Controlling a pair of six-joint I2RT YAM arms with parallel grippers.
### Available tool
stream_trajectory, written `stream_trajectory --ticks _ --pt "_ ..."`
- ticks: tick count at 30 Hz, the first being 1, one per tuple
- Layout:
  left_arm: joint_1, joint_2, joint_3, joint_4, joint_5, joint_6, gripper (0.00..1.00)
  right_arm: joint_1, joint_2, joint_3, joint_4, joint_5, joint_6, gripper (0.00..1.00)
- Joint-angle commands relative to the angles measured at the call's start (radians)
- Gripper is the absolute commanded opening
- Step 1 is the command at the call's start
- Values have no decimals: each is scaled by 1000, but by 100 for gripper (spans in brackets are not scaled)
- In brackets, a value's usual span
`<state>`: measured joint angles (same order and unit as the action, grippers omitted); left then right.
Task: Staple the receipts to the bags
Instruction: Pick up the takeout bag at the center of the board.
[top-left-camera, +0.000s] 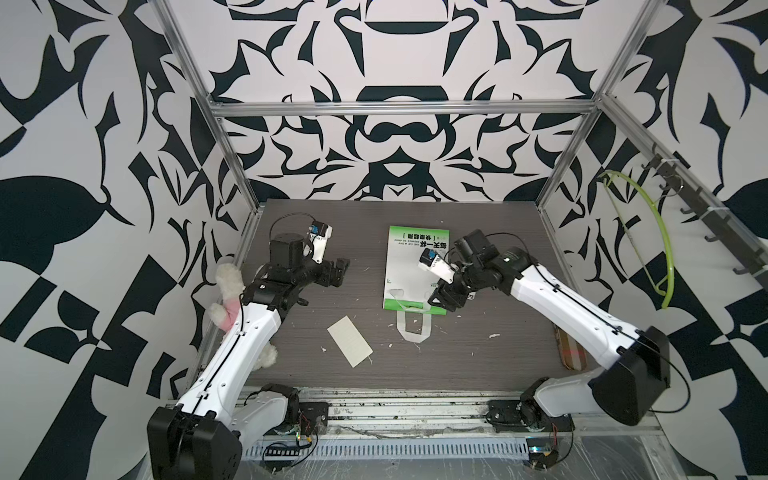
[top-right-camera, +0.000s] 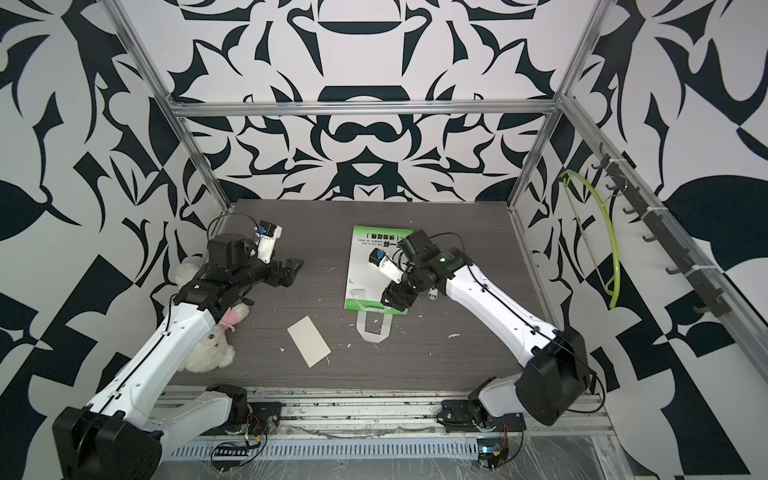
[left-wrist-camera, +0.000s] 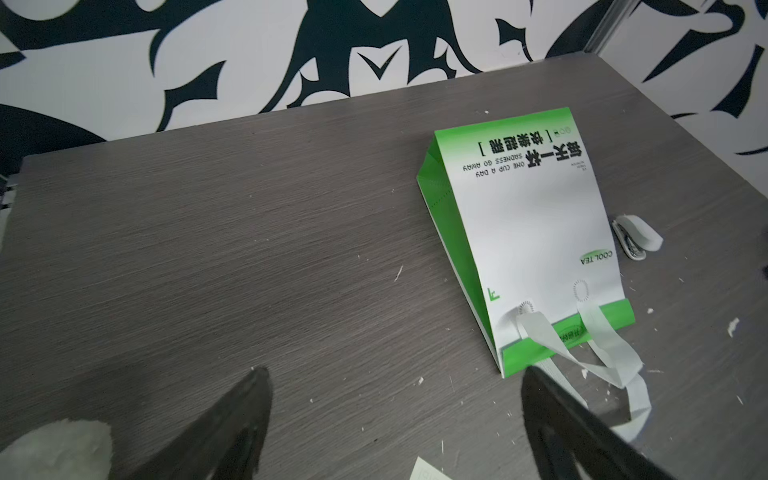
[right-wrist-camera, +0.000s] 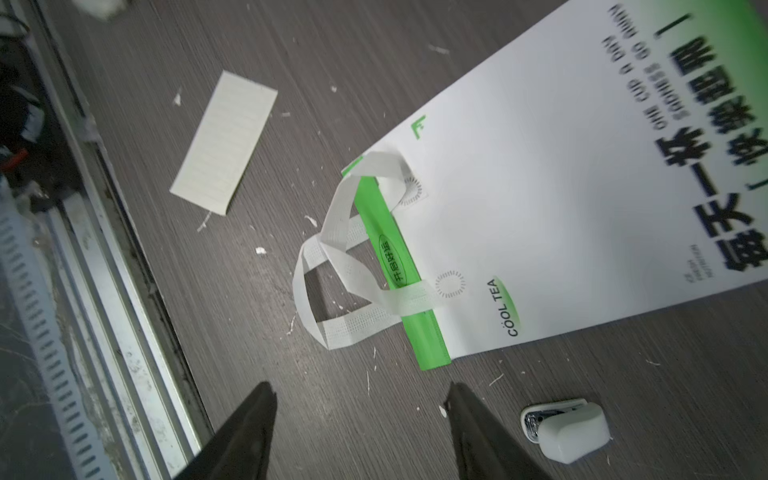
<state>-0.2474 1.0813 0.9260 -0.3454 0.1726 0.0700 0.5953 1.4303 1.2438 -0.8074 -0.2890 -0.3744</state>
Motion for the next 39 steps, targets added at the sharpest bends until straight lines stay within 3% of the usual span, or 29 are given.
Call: stream_trajectory --ticks 1,13,26,30,35,39 --pt "-22 -9 -11 -39 46 31 95 48 29 61 -27 111 -39 66" --pt "-42 -12 -16 2 40 -29 95 193 164 58 67 236 104 61" --pt "-43 -2 -60 86 42 -135 95 267 317 8 242 371 200 47" --pt "-43 -3 -70 95 32 -132 95 279 328 29 231 393 208 34" --pt "-43 13 -46 133 26 -97 95 282 257 102 196 358 193 0" --pt "-42 40 14 187 24 -43 96 247 208 191 156 250 176 0"
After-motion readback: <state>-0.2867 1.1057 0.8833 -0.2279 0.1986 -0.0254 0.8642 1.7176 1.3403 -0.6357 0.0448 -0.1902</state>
